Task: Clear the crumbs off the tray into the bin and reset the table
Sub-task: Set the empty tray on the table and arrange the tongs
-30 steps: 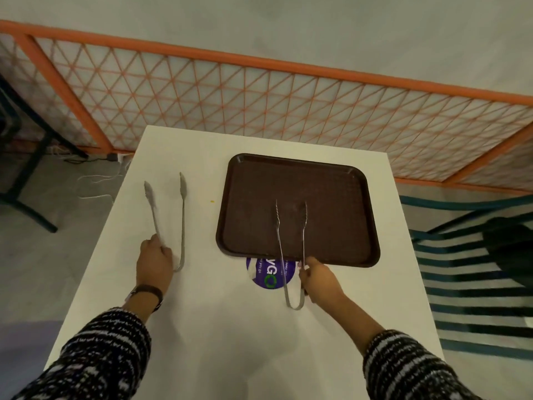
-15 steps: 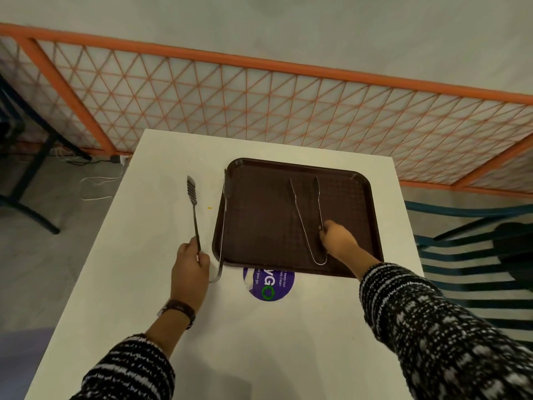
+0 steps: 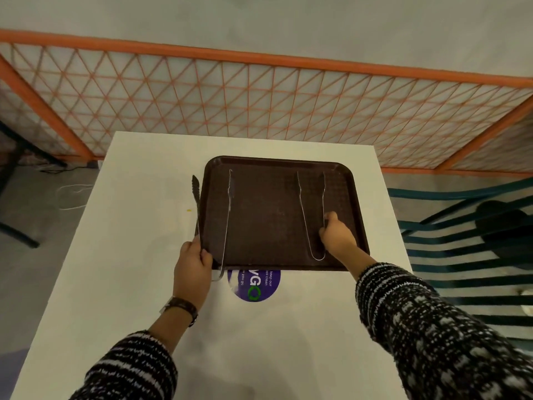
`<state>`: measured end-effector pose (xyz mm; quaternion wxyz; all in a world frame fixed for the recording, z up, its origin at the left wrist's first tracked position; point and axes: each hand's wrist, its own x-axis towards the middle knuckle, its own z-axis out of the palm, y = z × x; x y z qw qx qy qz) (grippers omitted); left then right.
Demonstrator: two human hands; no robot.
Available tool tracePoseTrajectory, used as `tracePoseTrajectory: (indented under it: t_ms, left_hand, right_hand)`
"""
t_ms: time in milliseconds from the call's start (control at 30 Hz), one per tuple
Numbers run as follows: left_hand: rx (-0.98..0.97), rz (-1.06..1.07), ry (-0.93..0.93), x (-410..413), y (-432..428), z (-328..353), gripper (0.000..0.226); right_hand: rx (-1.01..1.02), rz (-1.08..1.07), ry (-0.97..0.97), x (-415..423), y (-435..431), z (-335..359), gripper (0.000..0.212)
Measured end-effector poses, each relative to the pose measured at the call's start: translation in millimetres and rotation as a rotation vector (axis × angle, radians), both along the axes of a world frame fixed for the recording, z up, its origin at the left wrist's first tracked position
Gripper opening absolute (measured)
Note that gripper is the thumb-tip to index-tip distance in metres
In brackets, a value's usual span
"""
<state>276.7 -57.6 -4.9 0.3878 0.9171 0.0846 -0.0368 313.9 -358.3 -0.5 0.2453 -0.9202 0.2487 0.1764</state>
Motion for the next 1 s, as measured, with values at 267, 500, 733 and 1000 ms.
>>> tracePoseTrajectory:
  t_ms: [267, 500, 733, 1000]
  left_hand:
    - [-0.003, -0.034, 0.025, 6.0, -18.8, -2.1, 0.039]
    - [0.023, -0.071, 0.033, 16.6, -32.2, -5.1, 0.04]
    - [0.093, -0.066, 0.062, 38.9, -56.6, -11.3, 0.041]
    - [0.136, -0.071, 0.077, 49.1, -61.8, -28.5, 0.04]
  right_hand:
    - [0.019, -0.062, -0.004, -1.3, -4.1, -2.9, 0.034]
    - [0.041, -0.062, -0.023, -3.2, -3.9, 0.0, 0.033]
    - [0.028, -0.039, -0.027, -9.3, -5.2, 4.5, 0.038]
    - [0.004, -0.05, 0.006, -22.0, -6.7, -0.3, 0.041]
